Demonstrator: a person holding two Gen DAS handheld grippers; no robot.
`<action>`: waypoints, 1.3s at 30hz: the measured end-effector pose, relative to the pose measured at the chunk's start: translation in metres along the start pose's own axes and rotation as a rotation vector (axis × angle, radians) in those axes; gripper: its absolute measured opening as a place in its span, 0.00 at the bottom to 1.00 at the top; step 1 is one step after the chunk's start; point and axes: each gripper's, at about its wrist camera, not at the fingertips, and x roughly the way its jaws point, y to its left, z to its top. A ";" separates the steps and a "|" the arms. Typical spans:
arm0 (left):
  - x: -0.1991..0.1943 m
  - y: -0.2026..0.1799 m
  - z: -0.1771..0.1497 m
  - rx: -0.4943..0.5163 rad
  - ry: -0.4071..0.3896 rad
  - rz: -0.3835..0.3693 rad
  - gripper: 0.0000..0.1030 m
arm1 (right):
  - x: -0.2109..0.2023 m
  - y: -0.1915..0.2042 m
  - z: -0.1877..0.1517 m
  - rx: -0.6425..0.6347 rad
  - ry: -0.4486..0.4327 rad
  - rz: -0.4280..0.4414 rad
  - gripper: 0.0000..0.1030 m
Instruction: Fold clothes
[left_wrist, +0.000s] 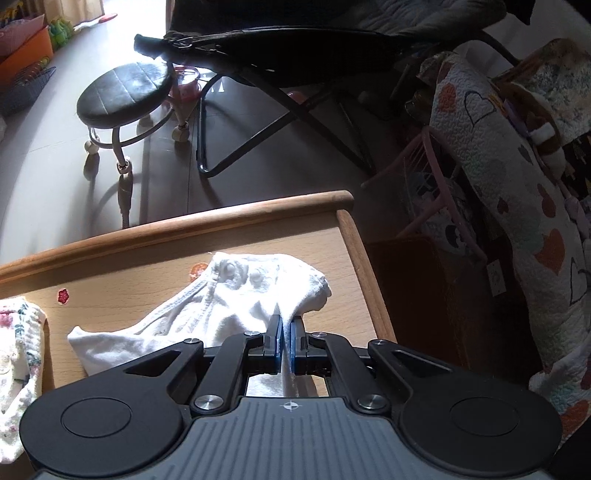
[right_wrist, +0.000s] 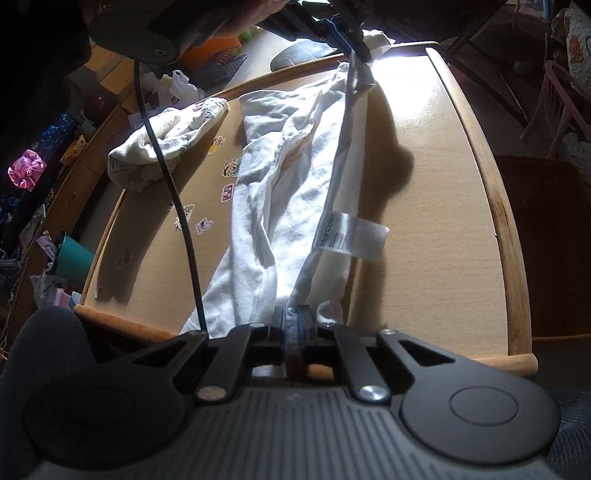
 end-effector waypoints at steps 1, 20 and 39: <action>-0.002 0.007 -0.001 -0.013 -0.001 -0.001 0.04 | 0.000 0.001 0.000 -0.004 0.000 -0.003 0.07; 0.003 0.078 -0.021 -0.141 -0.004 0.061 0.10 | 0.001 0.008 0.000 -0.034 0.021 -0.036 0.07; -0.023 0.107 -0.026 -0.233 -0.065 0.109 0.15 | -0.006 0.011 -0.001 -0.038 0.027 -0.042 0.07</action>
